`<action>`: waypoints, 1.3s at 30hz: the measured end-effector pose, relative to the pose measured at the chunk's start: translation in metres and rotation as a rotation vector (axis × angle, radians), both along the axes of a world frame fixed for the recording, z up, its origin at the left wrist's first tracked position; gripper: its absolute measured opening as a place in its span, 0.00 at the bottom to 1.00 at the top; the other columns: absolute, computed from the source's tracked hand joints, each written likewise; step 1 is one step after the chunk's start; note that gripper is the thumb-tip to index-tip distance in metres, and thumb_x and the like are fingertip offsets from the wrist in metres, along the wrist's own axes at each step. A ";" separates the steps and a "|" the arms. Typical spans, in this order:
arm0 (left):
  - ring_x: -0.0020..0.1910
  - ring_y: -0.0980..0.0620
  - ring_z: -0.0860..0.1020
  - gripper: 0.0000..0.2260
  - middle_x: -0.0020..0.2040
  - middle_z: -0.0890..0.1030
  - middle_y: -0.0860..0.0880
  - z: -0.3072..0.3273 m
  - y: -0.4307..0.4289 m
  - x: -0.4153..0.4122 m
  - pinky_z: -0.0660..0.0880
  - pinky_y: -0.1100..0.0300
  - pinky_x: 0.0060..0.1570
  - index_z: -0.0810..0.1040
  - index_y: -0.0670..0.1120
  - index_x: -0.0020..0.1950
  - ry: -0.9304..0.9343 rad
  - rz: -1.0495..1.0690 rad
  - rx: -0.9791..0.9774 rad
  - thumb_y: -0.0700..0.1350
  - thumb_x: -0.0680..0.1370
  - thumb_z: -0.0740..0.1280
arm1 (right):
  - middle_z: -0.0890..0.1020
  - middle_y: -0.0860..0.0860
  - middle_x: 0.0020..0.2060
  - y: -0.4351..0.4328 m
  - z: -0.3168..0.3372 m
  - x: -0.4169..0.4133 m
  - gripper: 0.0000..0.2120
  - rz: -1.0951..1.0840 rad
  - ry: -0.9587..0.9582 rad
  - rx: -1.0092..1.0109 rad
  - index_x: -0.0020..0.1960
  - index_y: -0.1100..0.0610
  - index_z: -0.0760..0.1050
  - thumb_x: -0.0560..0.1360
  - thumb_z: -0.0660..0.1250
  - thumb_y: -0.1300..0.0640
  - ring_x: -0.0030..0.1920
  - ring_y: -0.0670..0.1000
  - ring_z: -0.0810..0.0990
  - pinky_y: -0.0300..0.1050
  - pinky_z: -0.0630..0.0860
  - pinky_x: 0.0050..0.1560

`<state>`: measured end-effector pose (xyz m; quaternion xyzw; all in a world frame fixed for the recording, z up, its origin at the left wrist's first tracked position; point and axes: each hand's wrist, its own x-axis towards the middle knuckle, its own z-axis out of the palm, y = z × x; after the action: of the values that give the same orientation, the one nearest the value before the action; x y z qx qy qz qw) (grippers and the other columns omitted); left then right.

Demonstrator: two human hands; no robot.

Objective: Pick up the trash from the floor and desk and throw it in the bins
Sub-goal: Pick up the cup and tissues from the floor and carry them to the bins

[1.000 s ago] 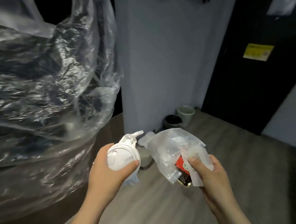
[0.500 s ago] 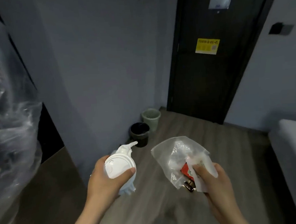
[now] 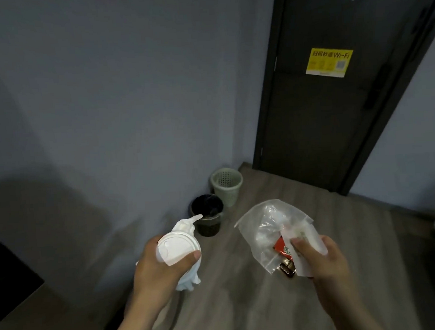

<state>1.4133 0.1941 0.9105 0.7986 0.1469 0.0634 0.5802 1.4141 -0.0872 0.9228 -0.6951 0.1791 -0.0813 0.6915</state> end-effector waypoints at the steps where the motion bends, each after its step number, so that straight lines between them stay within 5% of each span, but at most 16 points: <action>1: 0.38 0.54 0.82 0.22 0.43 0.84 0.47 -0.005 0.006 0.024 0.71 0.71 0.25 0.78 0.46 0.53 0.009 0.000 -0.008 0.48 0.64 0.80 | 0.84 0.57 0.43 0.004 -0.001 0.020 0.13 -0.003 0.006 -0.004 0.49 0.56 0.77 0.70 0.74 0.51 0.44 0.59 0.83 0.60 0.80 0.44; 4: 0.39 0.47 0.83 0.22 0.45 0.83 0.43 -0.013 0.023 0.095 0.74 0.64 0.25 0.77 0.46 0.54 0.060 -0.002 -0.047 0.48 0.64 0.80 | 0.84 0.58 0.43 0.016 0.000 0.081 0.10 0.019 -0.004 -0.030 0.48 0.55 0.79 0.71 0.73 0.51 0.44 0.59 0.84 0.62 0.79 0.47; 8: 0.42 0.52 0.80 0.19 0.46 0.82 0.50 -0.017 0.040 0.184 0.71 0.65 0.30 0.76 0.47 0.53 0.057 0.071 -0.007 0.45 0.66 0.78 | 0.83 0.58 0.43 0.030 0.006 0.157 0.08 0.024 0.020 -0.077 0.44 0.54 0.81 0.70 0.74 0.50 0.42 0.56 0.84 0.51 0.80 0.37; 15: 0.43 0.55 0.77 0.22 0.44 0.78 0.55 -0.036 0.037 0.314 0.69 0.64 0.36 0.75 0.52 0.51 0.126 0.075 0.020 0.54 0.61 0.76 | 0.83 0.61 0.41 0.029 -0.017 0.294 0.09 0.005 0.089 -0.066 0.44 0.58 0.80 0.72 0.72 0.52 0.42 0.62 0.83 0.57 0.80 0.42; 20: 0.45 0.49 0.74 0.16 0.48 0.77 0.49 -0.058 0.026 0.416 0.67 0.59 0.40 0.73 0.48 0.53 0.174 0.113 0.089 0.44 0.70 0.75 | 0.84 0.57 0.41 0.018 -0.046 0.409 0.11 0.066 0.140 -0.054 0.44 0.54 0.79 0.69 0.74 0.48 0.42 0.57 0.84 0.58 0.80 0.44; 24: 0.47 0.47 0.75 0.16 0.49 0.77 0.47 -0.072 0.007 0.487 0.69 0.58 0.46 0.74 0.45 0.56 0.261 0.124 0.101 0.43 0.72 0.74 | 0.82 0.61 0.43 -0.002 -0.067 0.511 0.14 0.114 0.223 -0.054 0.50 0.60 0.76 0.71 0.72 0.51 0.43 0.61 0.82 0.56 0.79 0.42; 31: 0.51 0.40 0.78 0.18 0.52 0.77 0.43 -0.116 0.000 0.593 0.77 0.46 0.47 0.73 0.42 0.60 0.442 0.164 0.093 0.43 0.72 0.73 | 0.82 0.55 0.41 -0.002 -0.100 0.647 0.09 0.187 0.299 -0.168 0.47 0.54 0.75 0.71 0.73 0.53 0.42 0.57 0.82 0.56 0.80 0.43; 36: 0.47 0.42 0.77 0.18 0.50 0.77 0.44 -0.174 0.015 0.664 0.74 0.54 0.40 0.73 0.41 0.60 0.567 0.171 0.041 0.43 0.73 0.72 | 0.82 0.56 0.41 0.013 -0.136 0.711 0.09 0.178 0.406 -0.157 0.47 0.56 0.76 0.71 0.73 0.54 0.42 0.58 0.82 0.58 0.81 0.44; 39: 0.54 0.39 0.76 0.21 0.56 0.77 0.39 -0.215 0.024 0.702 0.74 0.51 0.49 0.72 0.38 0.63 0.653 0.148 0.040 0.43 0.73 0.72 | 0.82 0.57 0.40 0.024 -0.165 0.740 0.07 0.136 0.451 -0.168 0.45 0.57 0.76 0.72 0.72 0.56 0.42 0.59 0.81 0.56 0.79 0.41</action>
<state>2.1153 0.2177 0.6950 0.7752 0.3813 -0.1510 0.4805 2.1538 -0.0635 0.7580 -0.7610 0.2743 0.1081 0.5779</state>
